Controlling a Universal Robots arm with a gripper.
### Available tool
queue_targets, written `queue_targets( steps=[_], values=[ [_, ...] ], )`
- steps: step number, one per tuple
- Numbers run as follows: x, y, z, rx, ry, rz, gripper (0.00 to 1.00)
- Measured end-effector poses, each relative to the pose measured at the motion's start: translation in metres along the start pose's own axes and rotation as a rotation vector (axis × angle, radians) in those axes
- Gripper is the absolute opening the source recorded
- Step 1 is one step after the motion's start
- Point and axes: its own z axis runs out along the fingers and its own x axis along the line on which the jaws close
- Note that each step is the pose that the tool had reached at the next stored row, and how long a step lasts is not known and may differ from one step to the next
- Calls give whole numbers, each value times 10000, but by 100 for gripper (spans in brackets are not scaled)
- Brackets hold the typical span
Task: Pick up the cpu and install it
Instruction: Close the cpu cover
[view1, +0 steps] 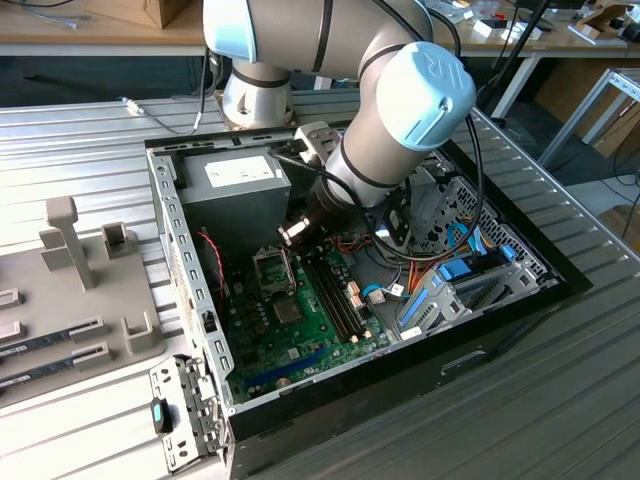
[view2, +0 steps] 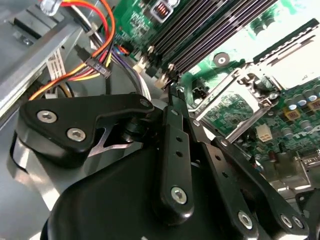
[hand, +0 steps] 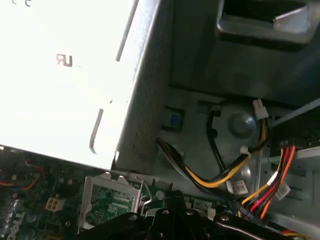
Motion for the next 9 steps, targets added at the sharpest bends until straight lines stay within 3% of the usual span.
queue_targets(
  steps=[3, 9],
  values=[
    [-1, 0, 5, -89, 91, -398, 11],
    [-1, -2, 11, -246, 330, -1358, 11]
  ],
)
